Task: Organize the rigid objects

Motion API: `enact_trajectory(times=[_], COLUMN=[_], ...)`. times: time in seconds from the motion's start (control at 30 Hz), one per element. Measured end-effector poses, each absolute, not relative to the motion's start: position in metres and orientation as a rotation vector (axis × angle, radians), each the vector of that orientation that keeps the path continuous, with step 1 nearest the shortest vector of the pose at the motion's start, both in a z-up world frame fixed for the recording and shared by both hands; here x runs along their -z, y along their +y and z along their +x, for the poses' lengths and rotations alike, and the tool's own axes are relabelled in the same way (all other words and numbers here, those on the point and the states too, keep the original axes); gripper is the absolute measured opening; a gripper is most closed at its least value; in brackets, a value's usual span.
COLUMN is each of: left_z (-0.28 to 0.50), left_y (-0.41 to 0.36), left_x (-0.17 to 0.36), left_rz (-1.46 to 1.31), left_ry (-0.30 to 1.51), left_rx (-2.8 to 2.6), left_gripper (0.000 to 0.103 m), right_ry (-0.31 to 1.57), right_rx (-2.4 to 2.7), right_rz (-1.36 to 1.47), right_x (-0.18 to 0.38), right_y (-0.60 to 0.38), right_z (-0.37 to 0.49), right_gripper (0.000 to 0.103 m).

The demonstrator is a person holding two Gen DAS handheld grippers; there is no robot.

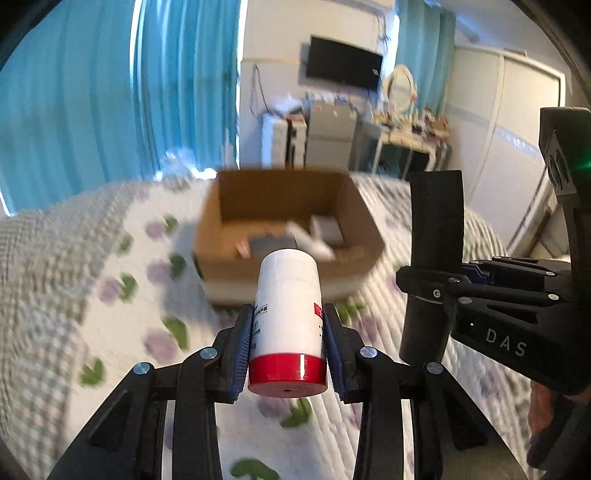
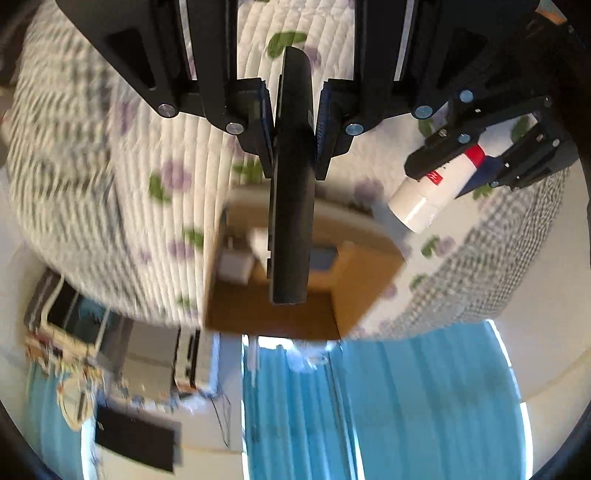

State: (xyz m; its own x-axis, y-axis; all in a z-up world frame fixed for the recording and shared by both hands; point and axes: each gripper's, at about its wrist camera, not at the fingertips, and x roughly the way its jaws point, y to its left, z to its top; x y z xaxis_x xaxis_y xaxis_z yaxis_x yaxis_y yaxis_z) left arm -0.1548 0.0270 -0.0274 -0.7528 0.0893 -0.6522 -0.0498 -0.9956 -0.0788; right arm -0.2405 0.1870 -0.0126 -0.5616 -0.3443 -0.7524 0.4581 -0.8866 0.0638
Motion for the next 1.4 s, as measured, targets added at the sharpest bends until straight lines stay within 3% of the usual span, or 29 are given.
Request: enact_trajectory(times=[0.3,0.5,0.7,0.83,1.03,1.3,1.33,1.4], left_z=[-0.228,-0.293,-0.319,-0.314,-0.296,-0.286,-0.286,-0.284], left_y=[0.002,0.0,0.005,0.007,-0.009,-0.025,-0.027,-0.03], left_x=[0.0,0.045,0.086,0.081,0.047,0.038,0.039,0.04], left_rz=[-1.03,-1.144,-1.191,-1.147,-1.031,-1.019,-1.021,-1.02], left_ry=[-0.015,-0.038,0.057,0.117,-0.032,-0.076,-0.082,-0.105], left_rx=[-2.964,-2.888,-2.865,-2.934,-2.991,-3.036,-3.036,-3.033], left_gripper=[0.036,0.036,0.037,0.063,0.068,0.069,0.069,0.069], right_ry=[0.292,0.342,0.38,0.366,0.382,0.383,0.377,0.357], right_rx=[2.434,2.417,2.382,2.361,2.35,2.336,2.35,2.384], right_rz=[1.075,1.163,1.222,1.213,1.226,1.307,1.293,1.271], right_x=[-0.036,-0.003,0.035,0.045,0.044,0.061,0.061,0.056], right_y=[0.148,0.132,0.129,0.128,0.123,0.106,0.104,0.103], right_z=[-0.316,-0.371,-0.404,-0.404,-0.397,-0.409,-0.411,-0.413], right_gripper=[0.019,0.019,0.019,0.019,0.019,0.019,0.02,0.041])
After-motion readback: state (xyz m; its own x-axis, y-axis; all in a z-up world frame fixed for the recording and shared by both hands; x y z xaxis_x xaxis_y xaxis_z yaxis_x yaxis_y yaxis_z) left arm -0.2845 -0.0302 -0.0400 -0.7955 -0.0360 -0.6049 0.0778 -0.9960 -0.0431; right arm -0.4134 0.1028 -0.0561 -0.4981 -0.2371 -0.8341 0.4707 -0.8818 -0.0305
